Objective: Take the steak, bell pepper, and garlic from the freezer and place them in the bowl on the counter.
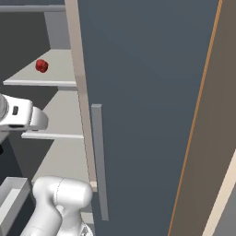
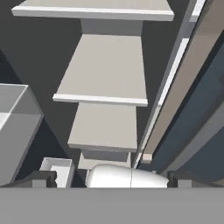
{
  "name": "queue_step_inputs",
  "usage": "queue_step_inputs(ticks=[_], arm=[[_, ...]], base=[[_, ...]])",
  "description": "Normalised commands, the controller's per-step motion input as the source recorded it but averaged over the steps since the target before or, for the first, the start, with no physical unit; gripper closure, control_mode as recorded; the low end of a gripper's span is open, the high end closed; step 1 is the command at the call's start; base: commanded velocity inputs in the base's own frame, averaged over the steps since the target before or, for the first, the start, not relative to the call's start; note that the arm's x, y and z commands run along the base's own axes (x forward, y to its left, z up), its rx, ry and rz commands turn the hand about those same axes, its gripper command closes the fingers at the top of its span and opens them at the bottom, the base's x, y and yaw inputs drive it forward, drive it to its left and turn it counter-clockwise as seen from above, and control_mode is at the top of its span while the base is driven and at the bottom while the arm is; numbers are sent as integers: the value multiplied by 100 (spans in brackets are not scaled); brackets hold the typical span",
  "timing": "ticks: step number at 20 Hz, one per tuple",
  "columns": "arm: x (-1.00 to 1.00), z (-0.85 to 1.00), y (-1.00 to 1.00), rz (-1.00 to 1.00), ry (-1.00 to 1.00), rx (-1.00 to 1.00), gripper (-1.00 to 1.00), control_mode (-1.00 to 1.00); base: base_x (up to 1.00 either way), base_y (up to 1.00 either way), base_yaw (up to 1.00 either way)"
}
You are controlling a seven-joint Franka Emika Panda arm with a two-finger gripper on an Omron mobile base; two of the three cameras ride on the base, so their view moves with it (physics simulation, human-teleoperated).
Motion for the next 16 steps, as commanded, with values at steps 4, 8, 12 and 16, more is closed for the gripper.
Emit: queue_step_inputs(ticks=[4, 8, 12, 16], arm=[[-6, 49, 1, 11, -17, 0, -100, -100], [6, 47, 17, 9, -14, 0, -100, -100], [23, 28, 35, 6, -8, 0, -100, -100], [13, 8, 48, 0, -10, -2, -100, -100]], base=[[0, 0, 0], [0, 0, 0], [0, 0, 0], [0, 0, 0]])
